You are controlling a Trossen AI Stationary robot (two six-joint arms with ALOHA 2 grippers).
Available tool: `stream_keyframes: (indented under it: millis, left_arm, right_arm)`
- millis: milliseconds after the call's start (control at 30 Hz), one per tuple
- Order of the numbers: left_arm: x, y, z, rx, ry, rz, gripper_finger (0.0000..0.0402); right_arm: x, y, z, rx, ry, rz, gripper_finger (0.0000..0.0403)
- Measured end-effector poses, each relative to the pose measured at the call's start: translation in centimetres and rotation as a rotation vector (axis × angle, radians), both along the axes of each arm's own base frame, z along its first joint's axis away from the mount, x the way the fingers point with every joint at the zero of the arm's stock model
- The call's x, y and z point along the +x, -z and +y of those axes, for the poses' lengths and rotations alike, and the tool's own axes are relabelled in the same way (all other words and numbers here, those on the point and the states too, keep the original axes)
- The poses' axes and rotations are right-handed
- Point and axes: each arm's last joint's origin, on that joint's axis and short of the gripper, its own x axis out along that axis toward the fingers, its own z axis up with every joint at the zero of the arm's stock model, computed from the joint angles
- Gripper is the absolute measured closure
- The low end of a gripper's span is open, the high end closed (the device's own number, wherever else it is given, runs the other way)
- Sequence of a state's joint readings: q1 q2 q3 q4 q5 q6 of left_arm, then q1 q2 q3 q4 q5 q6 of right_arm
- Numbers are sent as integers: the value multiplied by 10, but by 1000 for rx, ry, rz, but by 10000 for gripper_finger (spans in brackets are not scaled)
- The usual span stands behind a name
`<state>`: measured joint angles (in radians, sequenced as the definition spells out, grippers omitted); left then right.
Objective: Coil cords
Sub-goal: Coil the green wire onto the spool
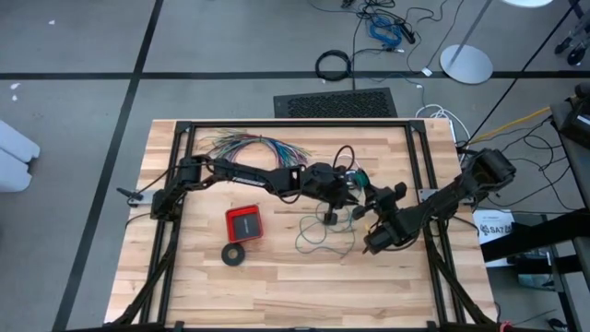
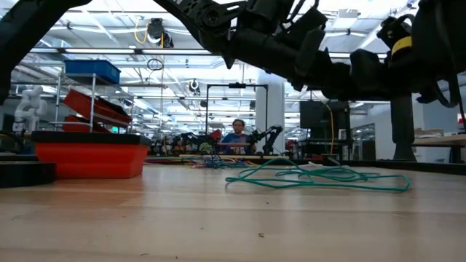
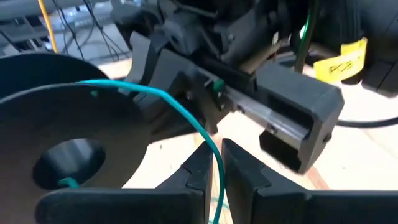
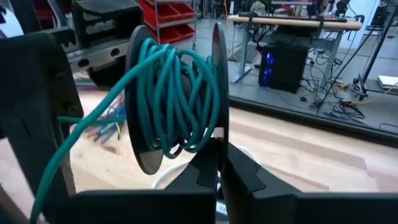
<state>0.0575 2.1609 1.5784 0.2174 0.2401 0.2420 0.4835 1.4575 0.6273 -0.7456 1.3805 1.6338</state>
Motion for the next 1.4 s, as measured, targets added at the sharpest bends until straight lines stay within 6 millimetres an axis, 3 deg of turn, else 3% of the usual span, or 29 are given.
stream_keyframes:
  millis: [600, 1000, 1400]
  left_arm:
    - [4, -12, -11, 41, 34, -136, 360]
    - [6, -23, -11, 77, 34, -258, 360]
    - [6, -24, -15, 94, 43, -277, 360]
  right_arm:
    - [-4, -20, -2, -59, 3, -167, 403]
    - [-12, -37, 8, -25, -51, -288, 403]
    - [-5, -45, 14, -31, -58, -290, 402]
